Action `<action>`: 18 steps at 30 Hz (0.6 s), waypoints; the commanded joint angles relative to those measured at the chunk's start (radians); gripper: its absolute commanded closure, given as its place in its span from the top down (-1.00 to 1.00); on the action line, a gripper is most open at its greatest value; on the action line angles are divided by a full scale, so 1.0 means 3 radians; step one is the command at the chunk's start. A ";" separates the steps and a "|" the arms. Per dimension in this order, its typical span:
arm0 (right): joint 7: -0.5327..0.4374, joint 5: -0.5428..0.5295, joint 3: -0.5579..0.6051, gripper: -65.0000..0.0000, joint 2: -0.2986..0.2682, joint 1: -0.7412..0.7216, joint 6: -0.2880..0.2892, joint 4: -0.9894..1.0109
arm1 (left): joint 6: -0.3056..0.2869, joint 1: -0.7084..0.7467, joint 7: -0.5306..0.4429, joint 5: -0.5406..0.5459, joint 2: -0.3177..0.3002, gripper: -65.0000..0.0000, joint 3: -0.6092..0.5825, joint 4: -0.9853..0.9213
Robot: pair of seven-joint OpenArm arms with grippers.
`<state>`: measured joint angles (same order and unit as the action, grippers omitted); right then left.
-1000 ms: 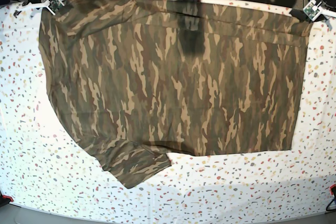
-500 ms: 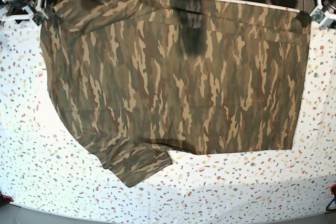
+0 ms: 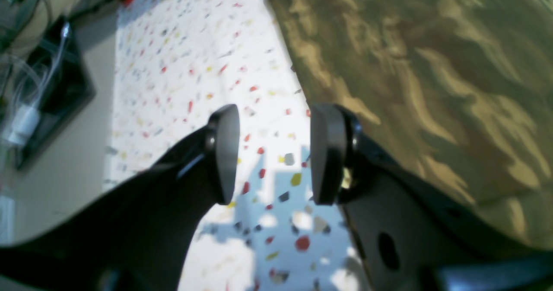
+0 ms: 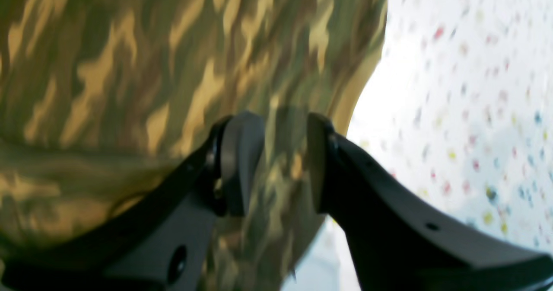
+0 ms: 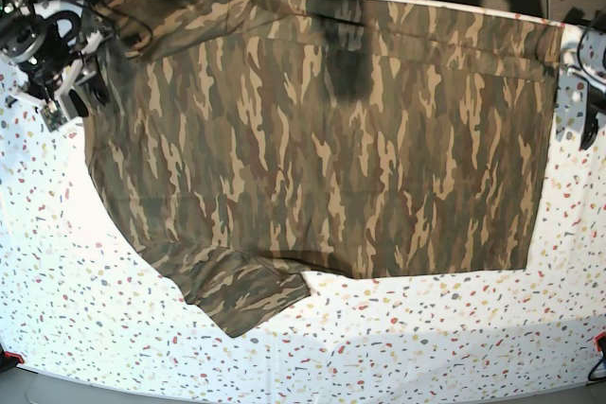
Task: Fold the T-shirt properly
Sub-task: 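Release the shoulder edge and move both grippers to the hem corners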
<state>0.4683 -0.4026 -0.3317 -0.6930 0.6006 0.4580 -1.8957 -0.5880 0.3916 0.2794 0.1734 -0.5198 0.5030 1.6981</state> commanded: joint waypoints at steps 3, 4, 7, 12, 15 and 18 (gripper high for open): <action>-0.0095 0.0018 0.0220 -0.32 -0.0045 -0.0320 -0.0155 0.0141 | -0.0011 -0.0486 0.0084 0.0045 -0.0061 -0.19 -0.0254 -0.0331; -0.0094 0.0018 0.0300 -0.32 -0.0046 -0.0449 -0.0216 0.0220 | -0.0011 -0.0650 0.0102 0.0080 -0.0061 -0.19 -0.0350 -0.0460; -0.0100 0.0018 0.0510 -0.32 -0.0046 -0.0881 -0.0296 0.0558 | -0.0010 -0.1186 0.0187 0.0263 -0.0060 -0.19 -0.0610 -0.0871; -0.0106 0.0017 0.0715 -0.32 -0.0046 -0.1690 -0.0289 0.1185 | 0.0004 -0.2103 0.0378 0.0361 -0.0057 -0.19 -0.0819 -0.1724; -0.0108 0.0015 0.0786 -0.32 -0.0045 -0.2207 -0.0148 0.1545 | 0.0000 -0.2583 0.0285 0.0360 -0.0029 -0.19 -0.0828 -0.2337; -0.0028 -0.0154 0.0844 -0.32 -0.0045 -0.2714 -0.0003 0.1893 | -0.0004 -0.2976 0.0120 0.0346 -0.0017 -0.19 -0.0829 -0.2921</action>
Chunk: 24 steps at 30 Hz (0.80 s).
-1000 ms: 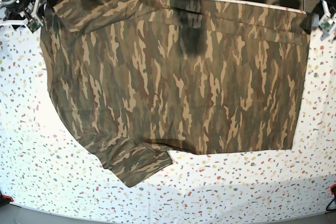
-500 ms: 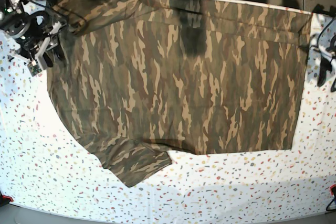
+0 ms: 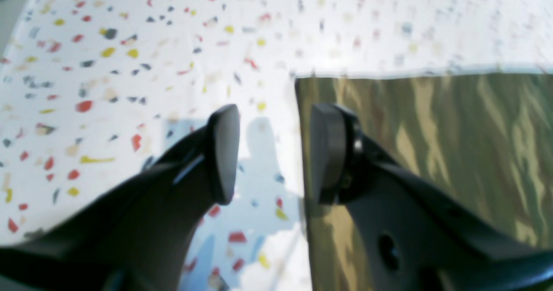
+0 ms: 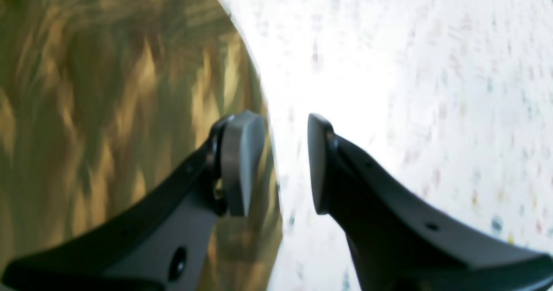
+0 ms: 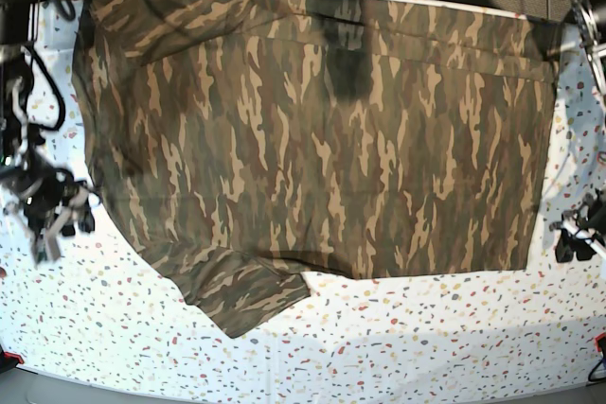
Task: Fold the T-shirt properly
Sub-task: 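Release the shoulder edge and move both grippers to the hem corners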
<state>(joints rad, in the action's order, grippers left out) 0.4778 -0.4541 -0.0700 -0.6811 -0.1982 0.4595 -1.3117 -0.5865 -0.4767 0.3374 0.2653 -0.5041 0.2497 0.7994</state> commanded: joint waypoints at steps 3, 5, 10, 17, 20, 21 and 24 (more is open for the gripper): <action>0.0174 -0.0167 0.0093 -0.32 -0.0074 -0.0538 0.0131 0.0389 | -0.0019 -0.0417 -0.0089 -0.0140 -0.0005 -0.19 0.0014 -0.0418; 0.0314 -0.0178 0.0175 -0.32 -0.0010 -0.0852 0.0249 0.0694 | -0.0024 -0.0590 -0.0216 -0.0284 0.0043 -0.19 0.0014 -0.0726; 0.0757 -0.0052 0.0235 -0.32 0.0262 -0.1469 0.0488 0.1282 | -0.0023 -0.0904 -0.0660 -0.0612 0.0122 -0.19 0.0014 -0.1475; 0.0814 0.0332 0.0235 -0.32 0.0580 -0.1676 0.0604 0.1569 | 0.0435 -0.1099 -0.1002 -0.1034 0.0195 -0.20 0.0015 -0.2131; 0.0755 0.0381 0.0235 -0.32 0.0670 -0.1676 0.0604 0.1569 | 0.0434 -0.1100 -0.1036 -0.1094 0.0192 -0.20 0.0015 -0.2140; 0.0759 0.0381 0.0235 -0.32 0.0689 -0.1676 0.0604 0.1569 | 0.0434 -0.1099 -0.1024 -0.1095 0.0193 -0.22 0.0015 -0.2141; 0.0793 0.0380 0.0235 -0.32 0.0729 -0.1676 0.0604 0.1569 | 0.0425 -0.1090 -0.1002 -0.1096 0.0207 -0.22 0.0015 -0.2143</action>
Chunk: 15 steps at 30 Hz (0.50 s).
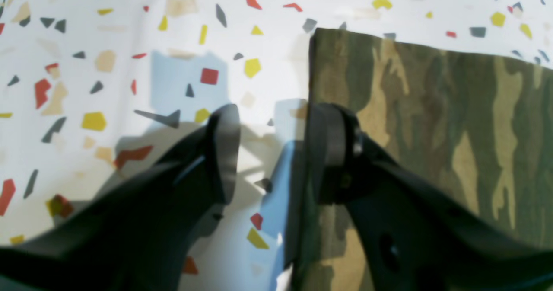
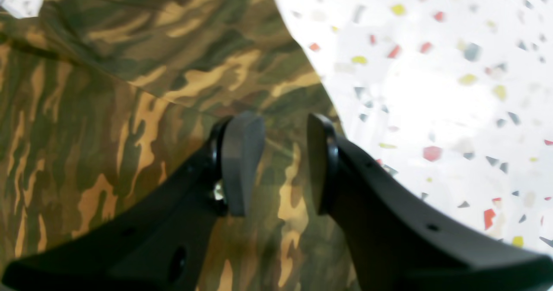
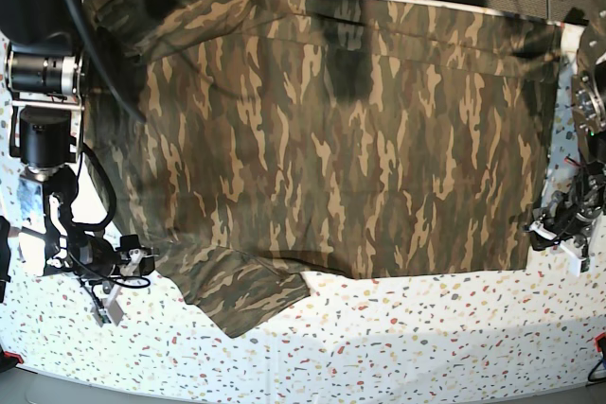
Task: Fold the T-shirt properly
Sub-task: 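Release the shoulder edge and move both grippers to the hem corners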
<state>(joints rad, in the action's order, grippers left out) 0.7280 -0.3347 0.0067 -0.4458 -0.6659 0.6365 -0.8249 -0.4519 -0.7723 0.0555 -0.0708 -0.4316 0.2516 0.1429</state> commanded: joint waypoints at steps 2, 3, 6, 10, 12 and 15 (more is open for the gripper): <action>-0.0038 -0.0017 -0.0020 -0.32 -0.0047 -0.0117 0.0014 -0.0053 | -0.0024 -0.0103 -0.0064 0.0022 -0.0008 -0.23 0.0009 0.0046; -0.0036 -0.0017 -0.0020 -0.32 -0.0047 -0.0118 0.0014 -0.0053 | -0.0024 -0.0103 -0.0065 0.0022 0.0010 -0.23 0.0009 0.0046; 0.0018 -0.0017 -0.0020 -0.32 -0.0048 -0.0117 0.0014 -0.0053 | -0.0023 -0.0103 -0.0066 0.0017 0.0064 -0.23 0.0009 0.0046; 0.0075 -0.0017 -0.0020 -0.32 -0.0048 -0.0117 0.0017 -0.0053 | -0.0023 -0.0098 -0.0017 -0.0211 0.0134 -0.34 0.0009 0.0046; 0.0102 -0.0018 -0.0020 -0.32 -0.0048 -0.0117 0.0052 -0.0053 | -0.0019 -0.0085 0.0010 -0.0200 0.0154 -0.39 0.0009 0.0046; 0.0128 -0.0031 -0.0020 -0.32 -0.0047 -0.0117 0.0113 -0.0053 | -0.0011 -0.0069 0.0014 -0.0200 0.0165 -0.41 0.0009 0.0046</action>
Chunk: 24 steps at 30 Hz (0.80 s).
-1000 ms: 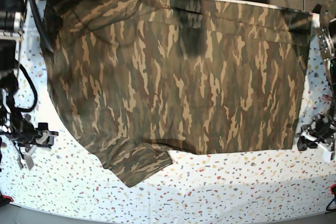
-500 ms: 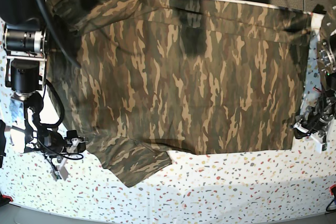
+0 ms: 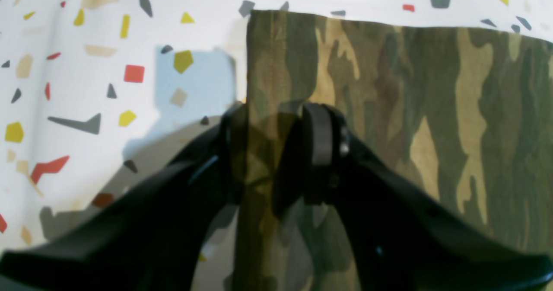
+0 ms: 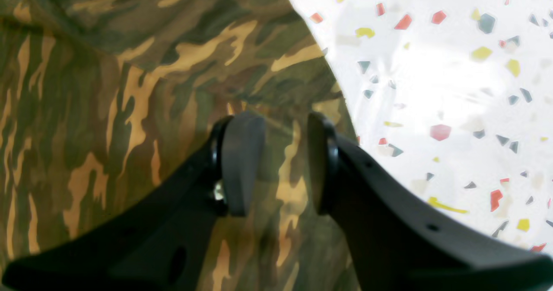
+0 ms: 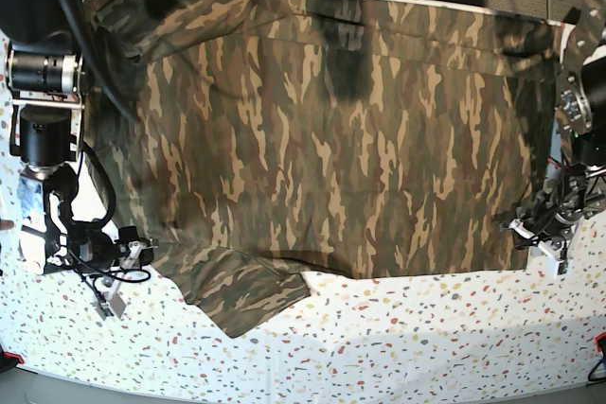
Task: Fold the T-shirt properly
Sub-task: 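Release the shoulder edge and move both grippers to the hem corners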
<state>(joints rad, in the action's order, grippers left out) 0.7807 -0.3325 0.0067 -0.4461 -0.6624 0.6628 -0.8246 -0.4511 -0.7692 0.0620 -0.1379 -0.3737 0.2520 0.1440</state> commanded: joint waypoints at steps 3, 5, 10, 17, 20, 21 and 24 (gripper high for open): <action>-0.0043 -0.0037 -0.0020 -0.32 -0.0047 -0.0130 0.0027 -0.0055 | -0.0017 -0.0076 0.0083 0.0023 -0.0023 -0.48 0.0008 0.0042; -0.0045 -0.0037 -0.0020 -0.32 -0.0047 -0.0131 0.0027 -0.0055 | -0.0023 -0.0076 0.0219 0.0023 0.0001 -0.58 0.0008 0.0042; -0.0045 -0.0036 -0.0020 -0.32 -0.0046 -0.0169 0.0036 -0.0055 | -0.0027 -0.0078 0.0393 0.0023 0.0065 -0.89 0.0008 0.0042; -0.0374 -0.0037 -0.0020 -0.32 -0.0045 -0.0182 0.0036 -0.0055 | -0.0027 -0.0078 0.0254 0.0023 0.0079 -1.00 0.0008 0.0042; -0.0483 -0.0034 -0.0020 -0.32 -0.0043 -0.0183 0.0036 -0.0055 | -0.0027 -0.0078 0.0225 0.0023 0.0081 -1.00 0.0008 0.0042; -0.0486 -0.0034 -0.0020 -0.32 -0.0041 -0.0183 0.0036 -0.0055 | -0.0027 -0.0076 0.0225 0.0024 0.0084 -1.00 0.0008 0.0042; -0.0507 0.0065 -0.0013 -0.19 -0.0036 -0.0186 0.0031 -0.0055 | -0.0020 -0.0078 0.0226 0.0027 0.0102 -1.00 0.0008 0.0042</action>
<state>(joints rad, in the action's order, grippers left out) 0.6540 -0.3023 0.0067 -0.4454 -0.6785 0.6632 -0.8246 -0.4469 -0.7700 0.1173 -0.1268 -0.3439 0.2546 0.1505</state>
